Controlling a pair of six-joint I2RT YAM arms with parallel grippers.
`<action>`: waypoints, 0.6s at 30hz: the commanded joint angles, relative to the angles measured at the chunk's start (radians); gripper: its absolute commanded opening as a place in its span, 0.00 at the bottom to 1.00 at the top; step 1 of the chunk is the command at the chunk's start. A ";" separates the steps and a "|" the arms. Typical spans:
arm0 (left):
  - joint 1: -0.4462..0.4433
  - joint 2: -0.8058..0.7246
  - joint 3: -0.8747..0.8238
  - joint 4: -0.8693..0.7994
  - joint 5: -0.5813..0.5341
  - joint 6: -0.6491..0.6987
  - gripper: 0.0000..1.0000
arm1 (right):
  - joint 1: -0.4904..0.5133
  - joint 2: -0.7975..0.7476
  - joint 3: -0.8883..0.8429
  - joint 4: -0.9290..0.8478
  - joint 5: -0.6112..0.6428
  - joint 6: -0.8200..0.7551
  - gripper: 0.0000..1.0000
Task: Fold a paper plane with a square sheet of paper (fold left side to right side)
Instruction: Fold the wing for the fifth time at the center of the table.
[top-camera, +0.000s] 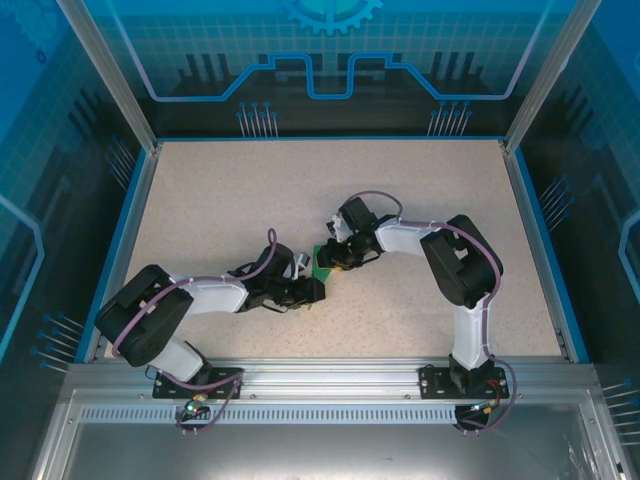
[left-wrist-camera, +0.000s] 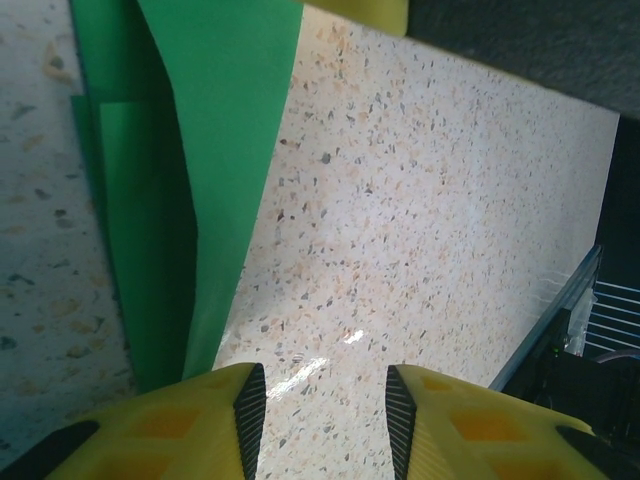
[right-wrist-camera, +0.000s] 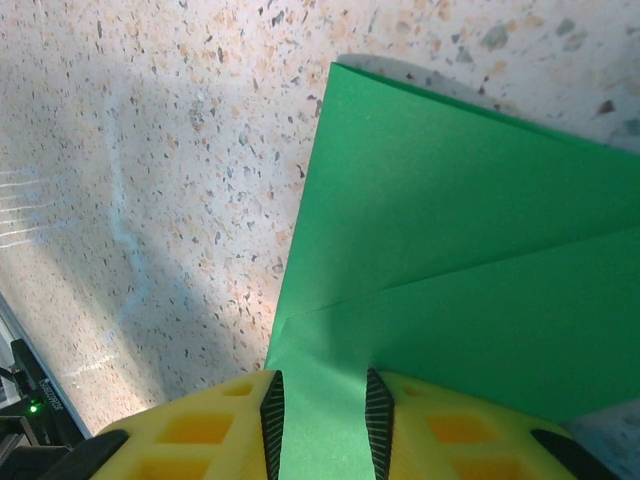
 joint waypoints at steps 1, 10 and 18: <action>-0.005 0.011 -0.023 -0.021 -0.019 -0.004 0.40 | 0.017 0.036 0.009 -0.066 0.046 -0.020 0.32; -0.004 0.015 -0.044 -0.027 -0.030 -0.001 0.40 | 0.017 0.038 0.013 -0.079 0.055 -0.027 0.32; -0.005 0.019 -0.072 -0.012 -0.003 -0.002 0.40 | 0.017 0.050 0.026 -0.093 0.060 -0.030 0.32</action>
